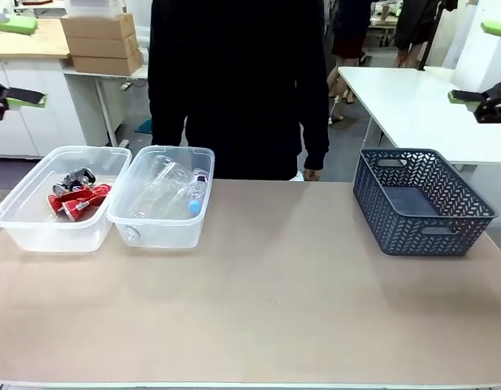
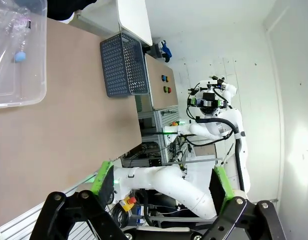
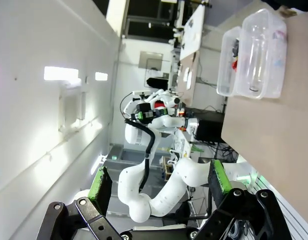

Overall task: Sort the waste into each basket.
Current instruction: Release the Organizing box you were holding.

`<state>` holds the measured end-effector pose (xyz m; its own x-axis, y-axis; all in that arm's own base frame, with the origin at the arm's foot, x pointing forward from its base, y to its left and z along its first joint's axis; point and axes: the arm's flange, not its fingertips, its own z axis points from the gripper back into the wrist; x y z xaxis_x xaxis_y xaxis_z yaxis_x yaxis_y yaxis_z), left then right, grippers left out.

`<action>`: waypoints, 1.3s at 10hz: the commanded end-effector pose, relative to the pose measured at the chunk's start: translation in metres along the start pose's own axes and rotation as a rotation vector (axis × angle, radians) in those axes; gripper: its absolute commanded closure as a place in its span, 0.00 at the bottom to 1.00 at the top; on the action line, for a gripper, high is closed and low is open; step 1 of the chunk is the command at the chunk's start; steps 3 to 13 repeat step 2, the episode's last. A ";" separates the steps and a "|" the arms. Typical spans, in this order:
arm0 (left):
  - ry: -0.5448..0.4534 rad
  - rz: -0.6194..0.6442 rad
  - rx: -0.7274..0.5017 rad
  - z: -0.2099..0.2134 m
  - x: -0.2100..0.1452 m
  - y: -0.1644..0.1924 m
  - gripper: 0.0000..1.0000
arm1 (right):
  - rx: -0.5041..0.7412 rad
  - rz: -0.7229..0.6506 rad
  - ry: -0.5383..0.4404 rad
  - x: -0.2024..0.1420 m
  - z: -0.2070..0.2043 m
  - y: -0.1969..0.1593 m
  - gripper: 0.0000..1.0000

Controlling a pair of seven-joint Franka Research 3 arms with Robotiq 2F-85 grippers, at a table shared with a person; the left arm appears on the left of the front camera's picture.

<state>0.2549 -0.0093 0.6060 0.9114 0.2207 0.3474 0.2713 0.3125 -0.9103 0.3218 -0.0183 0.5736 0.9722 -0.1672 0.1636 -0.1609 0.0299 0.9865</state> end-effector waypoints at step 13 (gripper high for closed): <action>-0.002 -0.025 -0.028 -0.003 0.004 -0.001 0.00 | -0.004 0.021 0.012 0.002 0.004 0.001 0.00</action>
